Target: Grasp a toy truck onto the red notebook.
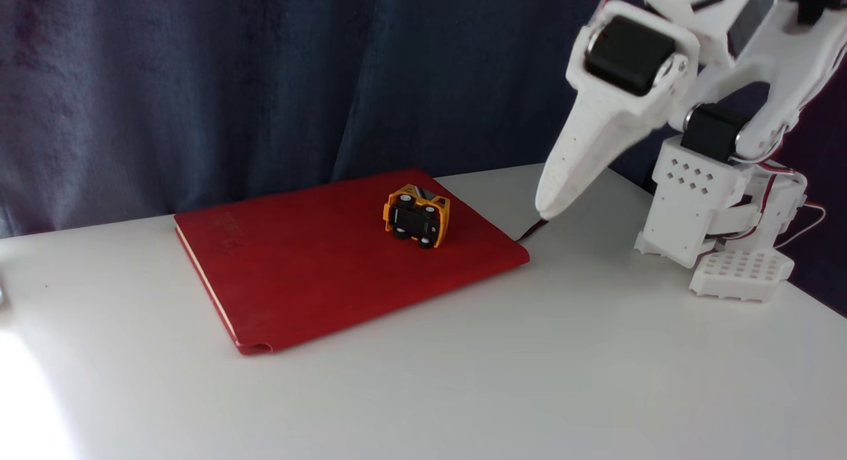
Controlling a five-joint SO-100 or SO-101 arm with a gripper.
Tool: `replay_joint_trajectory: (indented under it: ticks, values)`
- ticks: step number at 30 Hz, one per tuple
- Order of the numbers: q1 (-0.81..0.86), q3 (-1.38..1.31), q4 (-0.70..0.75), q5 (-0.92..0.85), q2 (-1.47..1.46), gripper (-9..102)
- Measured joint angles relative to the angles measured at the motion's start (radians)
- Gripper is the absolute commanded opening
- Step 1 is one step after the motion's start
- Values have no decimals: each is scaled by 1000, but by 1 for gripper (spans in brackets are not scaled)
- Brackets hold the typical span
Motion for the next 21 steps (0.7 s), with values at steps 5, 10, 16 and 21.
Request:
replay_joint_trajectory:
  ticks: [5, 10, 16, 21]
  values:
    - [71, 178, -83, 48, 143, 0]
    - [172, 324, -100, 91, 310, 0]
    - [232, 522, -6, 114, 652, 0]
    - [222, 620, 74, 147, 807, 0]
